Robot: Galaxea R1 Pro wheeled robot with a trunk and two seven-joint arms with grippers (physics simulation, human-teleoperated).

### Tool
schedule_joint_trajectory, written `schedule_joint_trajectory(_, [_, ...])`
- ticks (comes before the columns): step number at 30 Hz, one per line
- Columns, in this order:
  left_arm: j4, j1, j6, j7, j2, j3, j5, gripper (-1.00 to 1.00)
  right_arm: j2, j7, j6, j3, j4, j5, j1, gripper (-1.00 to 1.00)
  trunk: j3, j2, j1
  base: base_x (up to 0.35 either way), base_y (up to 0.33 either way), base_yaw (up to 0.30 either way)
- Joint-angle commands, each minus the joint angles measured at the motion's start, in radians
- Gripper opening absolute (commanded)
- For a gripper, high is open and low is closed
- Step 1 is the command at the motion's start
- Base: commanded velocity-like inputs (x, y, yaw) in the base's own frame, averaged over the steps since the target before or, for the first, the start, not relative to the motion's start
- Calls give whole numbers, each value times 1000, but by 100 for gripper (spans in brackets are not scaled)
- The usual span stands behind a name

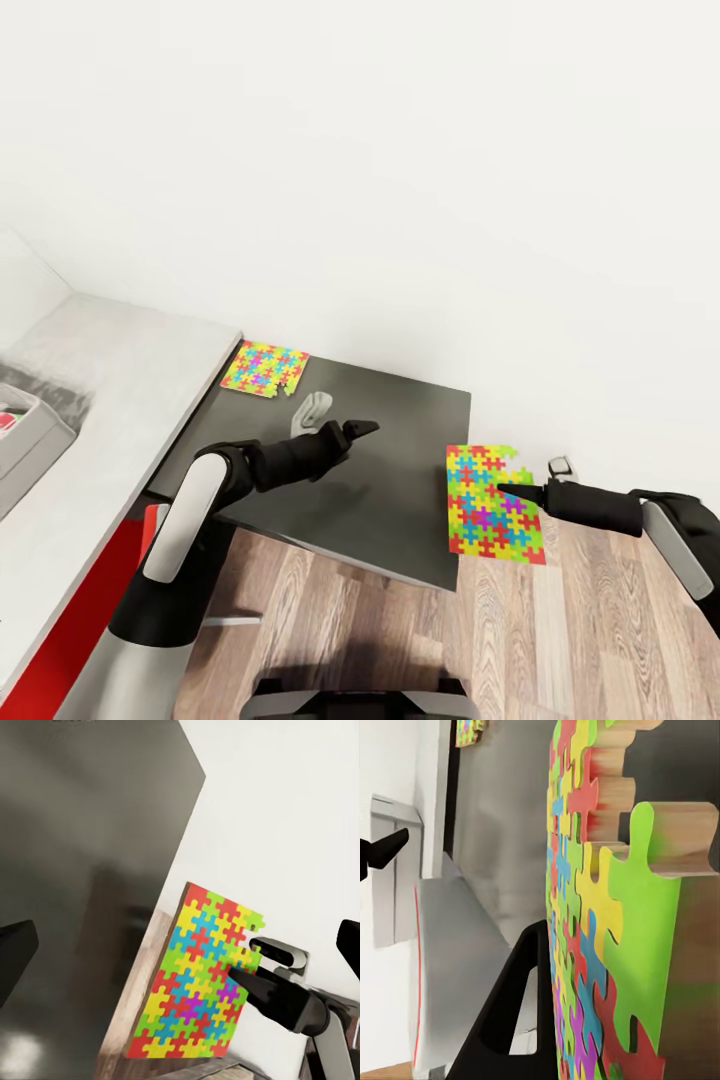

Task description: Put all the toys in the child's room - the three board games (two on the bed and one on the table), the two jigsaw puzzles on the table, and the tennis ball on the table - inside the toy box on the table in the child's room.

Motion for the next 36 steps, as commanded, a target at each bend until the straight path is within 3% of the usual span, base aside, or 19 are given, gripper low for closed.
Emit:
schedule_joint_trajectory(1, [-1,-1,1,10,-1,1,10,100,-1,1,5,0,-17,-3,6,-100,2,6,-3,0,0,0])
schedule_joint_trajectory(7, [-1,0,0,9,0,3,9,100,-1,-3,32,-20,-96,-3,42,-100,21,48,-26,0,0,0])
schedule_joint_trajectory(14, [-2,0,2,-13,0,5,12,100,-1,-5,102,-65,-175,-3,61,-100,21,48,-26,0,0,0])
schedule_joint_trajectory(18, [-2,0,4,-65,0,10,15,100,-2,-6,132,-76,-210,-2,69,-100,21,48,-26,0,0,0])
schedule_joint_trajectory(21, [-2,0,7,-182,1,33,17,100,-5,-5,144,-100,-249,-2,86,-100,21,48,-26,0,0,0])
schedule_joint_trajectory(25, [-2,0,16,-255,1,43,21,100,-13,-4,144,-137,-280,-3,97,-100,21,48,-26,0,0,2])
schedule_joint_trajectory(30, [-2,1,59,-321,1,51,74,100,-31,-2,144,-184,-306,-8,114,-100,21,48,-26,0,0,80])
schedule_joint_trajectory(32, [-2,1,76,-358,1,56,112,100,-48,-1,144,-208,-316,-14,119,-100,21,48,-26,0,0,168])
schedule_joint_trajectory(36, [-2,3,95,-415,8,88,155,100,-77,0,144,-239,-343,-36,120,-100,21,48,-26,0,0,226])
